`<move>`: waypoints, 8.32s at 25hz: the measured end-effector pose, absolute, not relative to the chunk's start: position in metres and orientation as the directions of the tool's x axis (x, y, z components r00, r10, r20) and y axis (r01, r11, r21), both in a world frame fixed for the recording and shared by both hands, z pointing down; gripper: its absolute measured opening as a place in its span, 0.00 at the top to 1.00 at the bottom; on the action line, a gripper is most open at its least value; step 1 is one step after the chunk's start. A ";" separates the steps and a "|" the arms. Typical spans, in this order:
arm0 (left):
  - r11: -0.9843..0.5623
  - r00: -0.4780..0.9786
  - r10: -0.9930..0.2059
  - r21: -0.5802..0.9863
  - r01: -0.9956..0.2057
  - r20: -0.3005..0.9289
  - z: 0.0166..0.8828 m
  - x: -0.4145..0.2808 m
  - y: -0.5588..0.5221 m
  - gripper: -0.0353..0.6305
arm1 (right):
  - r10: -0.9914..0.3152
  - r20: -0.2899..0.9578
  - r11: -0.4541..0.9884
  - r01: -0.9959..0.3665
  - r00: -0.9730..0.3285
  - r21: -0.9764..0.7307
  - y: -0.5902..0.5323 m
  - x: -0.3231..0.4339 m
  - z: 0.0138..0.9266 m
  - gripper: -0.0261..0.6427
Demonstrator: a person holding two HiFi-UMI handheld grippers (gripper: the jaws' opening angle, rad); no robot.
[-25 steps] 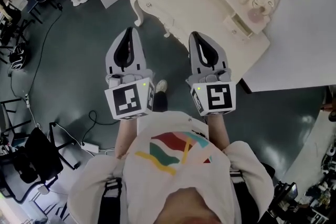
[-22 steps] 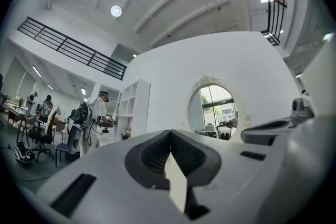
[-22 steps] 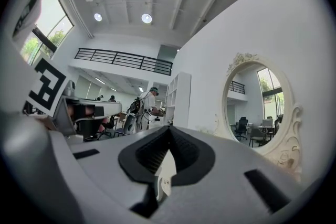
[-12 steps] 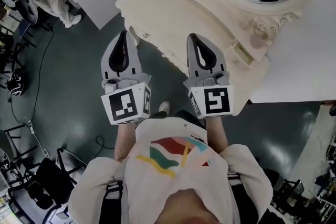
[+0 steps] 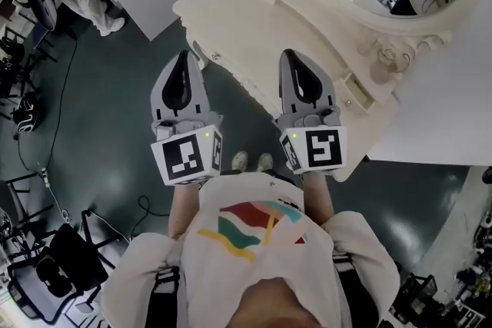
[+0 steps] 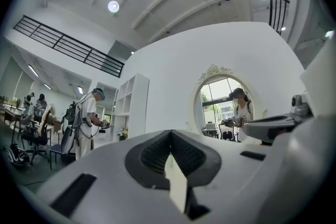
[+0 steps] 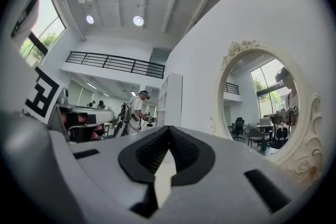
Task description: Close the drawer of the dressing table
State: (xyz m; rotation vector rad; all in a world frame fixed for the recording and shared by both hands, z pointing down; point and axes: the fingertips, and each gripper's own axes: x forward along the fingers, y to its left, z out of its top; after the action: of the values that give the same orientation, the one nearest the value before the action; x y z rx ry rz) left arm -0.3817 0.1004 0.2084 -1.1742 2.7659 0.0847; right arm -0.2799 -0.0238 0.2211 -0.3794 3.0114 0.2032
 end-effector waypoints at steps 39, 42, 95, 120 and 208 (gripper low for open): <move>-0.110 0.117 -0.990 -0.080 -0.991 -0.077 0.220 -0.121 -0.129 0.94 | -0.864 -0.150 0.478 -0.876 -0.481 0.061 -0.137 0.019 0.220 0.96; -0.140 0.146 -0.987 -0.088 -0.986 -0.067 0.223 -0.113 -0.134 0.94 | -0.871 -0.140 0.467 -0.882 -0.471 0.060 -0.140 0.021 0.224 0.96; -0.139 0.121 -0.828 0.009 -0.990 0.548 0.592 -0.067 -0.260 0.71 | -0.914 0.158 0.379 -0.925 -0.374 0.006 -0.187 0.064 0.337 0.96; -0.115 0.071 -0.838 -0.049 -0.992 0.541 0.598 -0.069 -0.268 0.82 | -0.903 0.190 0.394 -0.919 -0.386 0.007 -0.198 0.061 0.350 0.96; -0.146 0.077 -0.860 -0.099 -0.984 0.504 0.575 -0.074 -0.339 0.80 | -0.891 0.187 0.422 -0.906 -0.413 0.008 -0.222 0.052 0.353 0.96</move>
State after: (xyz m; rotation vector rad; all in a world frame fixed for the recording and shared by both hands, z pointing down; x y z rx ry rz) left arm -0.0739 -0.3386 0.5747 -2.4846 2.2014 -0.7907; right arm 0.0517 -0.2217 0.3527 -1.7753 2.7828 -0.1564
